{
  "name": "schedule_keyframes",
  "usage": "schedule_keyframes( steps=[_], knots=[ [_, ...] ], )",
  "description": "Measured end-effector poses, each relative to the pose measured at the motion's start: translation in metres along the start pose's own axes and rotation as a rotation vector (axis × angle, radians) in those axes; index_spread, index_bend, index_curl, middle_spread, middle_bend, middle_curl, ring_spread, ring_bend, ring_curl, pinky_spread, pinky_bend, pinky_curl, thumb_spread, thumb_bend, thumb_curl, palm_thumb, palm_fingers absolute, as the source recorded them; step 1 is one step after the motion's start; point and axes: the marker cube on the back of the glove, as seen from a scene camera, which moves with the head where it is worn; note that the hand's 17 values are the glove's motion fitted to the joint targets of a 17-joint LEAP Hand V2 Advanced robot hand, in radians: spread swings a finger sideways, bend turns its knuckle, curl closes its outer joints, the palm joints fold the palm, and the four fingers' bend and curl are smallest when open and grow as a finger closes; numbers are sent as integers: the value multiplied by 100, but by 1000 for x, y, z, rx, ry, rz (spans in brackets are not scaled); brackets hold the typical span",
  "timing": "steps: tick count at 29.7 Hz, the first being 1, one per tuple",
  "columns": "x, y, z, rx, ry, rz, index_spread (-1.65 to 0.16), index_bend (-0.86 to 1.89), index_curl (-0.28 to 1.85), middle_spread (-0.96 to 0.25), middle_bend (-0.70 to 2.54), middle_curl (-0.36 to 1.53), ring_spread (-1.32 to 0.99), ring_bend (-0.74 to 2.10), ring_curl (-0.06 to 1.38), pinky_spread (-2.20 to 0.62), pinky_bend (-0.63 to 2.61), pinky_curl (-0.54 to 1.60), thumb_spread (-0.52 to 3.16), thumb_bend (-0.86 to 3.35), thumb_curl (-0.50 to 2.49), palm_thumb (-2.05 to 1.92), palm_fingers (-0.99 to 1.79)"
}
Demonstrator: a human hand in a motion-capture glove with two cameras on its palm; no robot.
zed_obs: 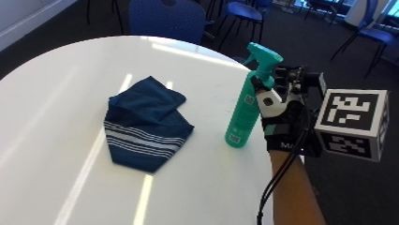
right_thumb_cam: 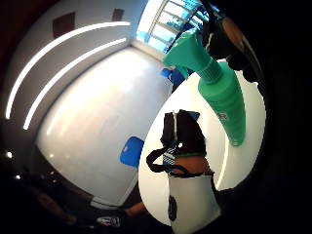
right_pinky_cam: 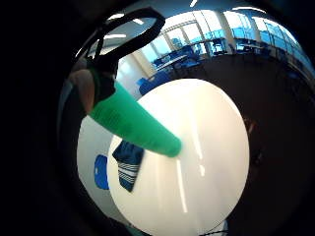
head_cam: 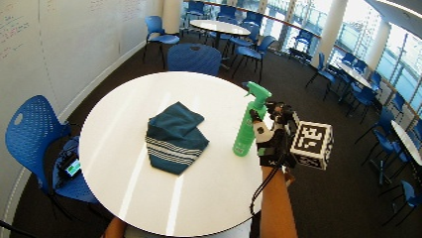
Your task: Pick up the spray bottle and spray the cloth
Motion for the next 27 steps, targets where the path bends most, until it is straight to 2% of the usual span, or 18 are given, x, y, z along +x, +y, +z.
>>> schedule_keyframes(
  steps=[12,27],
  knots=[
    [22,-26,32,-125,-232,177,-32,19,32,-11,23,40,-15,35,38,4,20,31,106,-1,45,76,94],
    [13,-45,45,-169,-325,205,-31,27,42,-18,29,44,-18,36,40,1,11,25,80,-2,55,92,114]
  ],
)
